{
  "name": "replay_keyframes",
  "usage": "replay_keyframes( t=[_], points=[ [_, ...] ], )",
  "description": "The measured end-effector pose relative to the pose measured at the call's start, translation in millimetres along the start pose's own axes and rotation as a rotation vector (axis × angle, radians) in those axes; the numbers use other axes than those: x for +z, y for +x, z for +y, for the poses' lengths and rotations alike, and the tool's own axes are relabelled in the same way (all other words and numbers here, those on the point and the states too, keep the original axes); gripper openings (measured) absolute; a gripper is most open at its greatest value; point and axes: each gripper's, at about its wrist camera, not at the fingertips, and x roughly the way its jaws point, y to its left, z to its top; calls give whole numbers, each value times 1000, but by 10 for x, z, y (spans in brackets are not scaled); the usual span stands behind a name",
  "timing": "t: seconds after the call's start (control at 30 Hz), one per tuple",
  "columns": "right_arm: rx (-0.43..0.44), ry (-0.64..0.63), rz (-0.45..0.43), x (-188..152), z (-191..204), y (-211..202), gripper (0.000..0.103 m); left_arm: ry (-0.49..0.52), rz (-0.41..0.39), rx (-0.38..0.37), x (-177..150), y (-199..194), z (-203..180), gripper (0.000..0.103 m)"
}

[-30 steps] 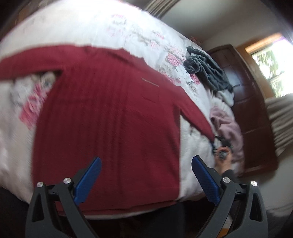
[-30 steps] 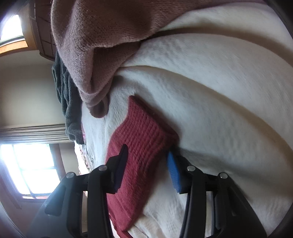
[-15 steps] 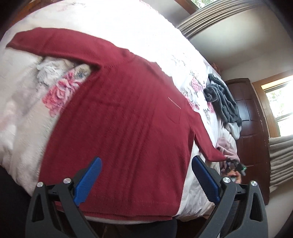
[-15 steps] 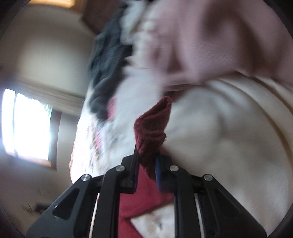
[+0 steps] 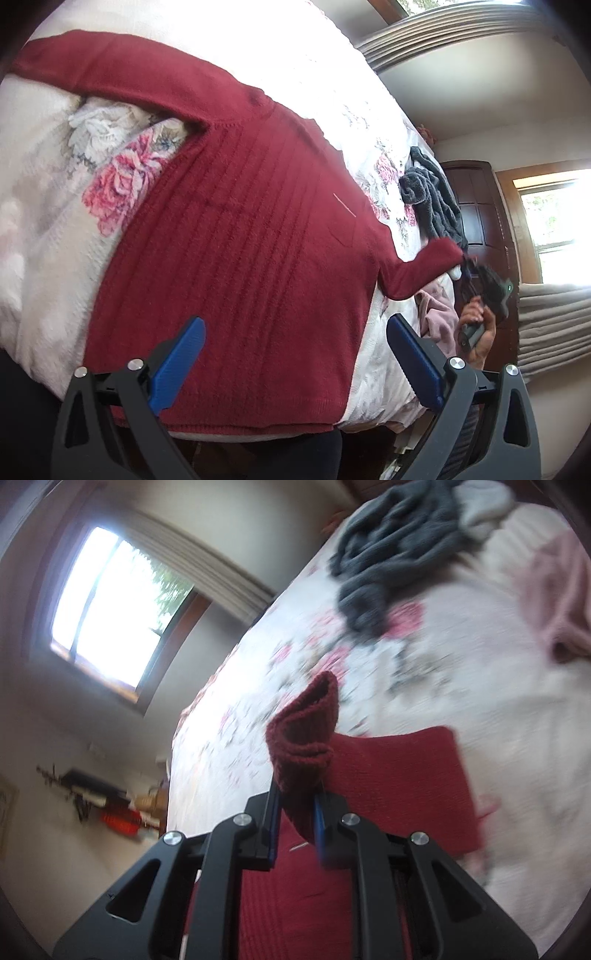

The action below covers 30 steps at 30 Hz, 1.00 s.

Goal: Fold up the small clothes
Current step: 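Fold the held sleeve across the sweater body with the right gripper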

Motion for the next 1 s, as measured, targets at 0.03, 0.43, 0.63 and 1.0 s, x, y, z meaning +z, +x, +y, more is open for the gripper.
replay_keyframes(
  t=[0.03,0.43,0.63,1.0],
  points=[
    [9,-5,24,-71,96,124,14,2,8,-13,34,22,6,99],
    [-133,-307,267,-1405,744,1659,14,51,76,-105,478,439,-102,99],
    [-159,-349,368,-1821,664,2023,47,63,154,-168,824,943,-343,99],
    [30,-178,180,-2086,-301,952,62,-153,286,-253,1295,2598,-444,99]
  ],
)
